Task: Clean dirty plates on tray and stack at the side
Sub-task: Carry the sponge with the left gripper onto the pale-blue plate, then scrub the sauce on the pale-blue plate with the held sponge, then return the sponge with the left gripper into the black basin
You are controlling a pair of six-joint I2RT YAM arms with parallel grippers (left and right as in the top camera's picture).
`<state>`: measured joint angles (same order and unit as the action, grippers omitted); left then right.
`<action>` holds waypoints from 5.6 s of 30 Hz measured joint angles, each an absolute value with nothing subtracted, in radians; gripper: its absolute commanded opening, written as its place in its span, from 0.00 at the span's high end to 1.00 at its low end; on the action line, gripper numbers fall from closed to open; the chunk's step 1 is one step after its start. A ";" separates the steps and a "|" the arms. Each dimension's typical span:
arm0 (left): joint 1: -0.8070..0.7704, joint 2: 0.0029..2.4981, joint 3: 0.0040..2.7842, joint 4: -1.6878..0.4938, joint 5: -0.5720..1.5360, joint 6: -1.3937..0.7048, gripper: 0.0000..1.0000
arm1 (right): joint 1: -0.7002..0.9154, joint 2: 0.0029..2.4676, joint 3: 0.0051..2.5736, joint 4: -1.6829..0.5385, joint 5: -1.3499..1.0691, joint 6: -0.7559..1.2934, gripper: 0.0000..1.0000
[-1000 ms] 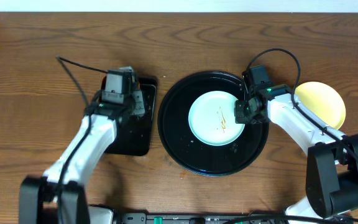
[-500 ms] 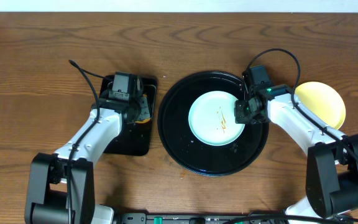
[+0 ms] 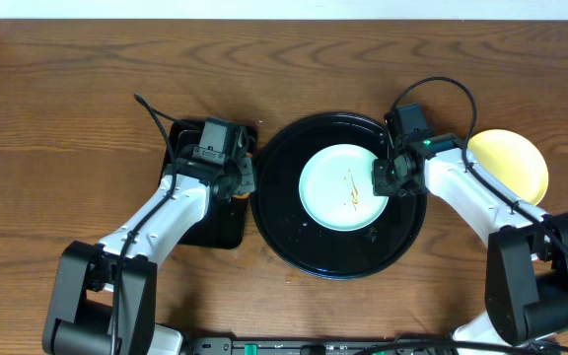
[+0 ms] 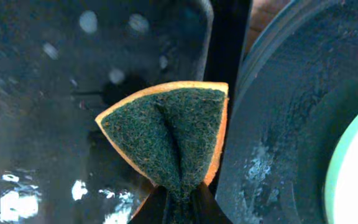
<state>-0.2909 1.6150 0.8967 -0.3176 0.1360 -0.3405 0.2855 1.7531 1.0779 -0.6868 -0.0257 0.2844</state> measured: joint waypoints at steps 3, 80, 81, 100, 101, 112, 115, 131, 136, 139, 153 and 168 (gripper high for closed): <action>-0.291 1.615 0.897 -0.303 0.132 -0.340 0.92 | 0.286 1.753 1.078 -0.687 -0.026 0.281 0.99; -0.659 1.557 0.925 -0.303 -0.009 -0.514 0.91 | 0.348 1.759 1.037 -0.680 -0.199 0.359 0.85; -0.654 1.523 0.925 -0.321 -0.024 -0.504 0.92 | 0.348 1.759 1.037 -0.675 -0.197 0.357 0.81; -0.271 1.512 0.925 -0.415 -0.033 -0.351 0.92 | 0.347 1.788 1.037 -0.548 -0.186 0.359 0.79; -0.252 1.531 0.925 -0.410 -0.004 -0.336 0.92 | 0.347 1.794 1.037 -0.549 -0.186 0.359 0.80; -0.011 1.756 0.925 -0.302 0.363 -0.212 0.88 | 0.347 1.819 1.037 -0.553 -0.186 0.359 0.82; 0.031 1.779 0.925 -0.298 0.419 -0.191 0.83 | 0.347 1.819 1.037 -0.554 -0.186 0.359 0.83; 0.069 1.791 0.939 -0.296 0.402 -0.156 0.92 | 0.347 1.819 1.037 -0.559 -0.186 0.359 0.83; 0.063 1.792 0.939 -0.290 0.420 -0.139 0.31 | 0.347 1.819 1.037 -0.559 -0.186 0.359 0.83; 0.047 1.784 0.942 -0.280 0.446 -0.129 0.26 | 0.347 1.819 1.037 -0.559 -0.186 0.359 0.83; 0.044 1.791 0.939 -0.174 0.386 -0.122 0.23 | 0.347 1.819 1.037 -0.560 -0.186 0.359 0.83; -0.029 1.798 0.933 -0.171 0.326 -0.115 0.64 | 0.347 1.819 1.037 -0.560 -0.186 0.359 0.83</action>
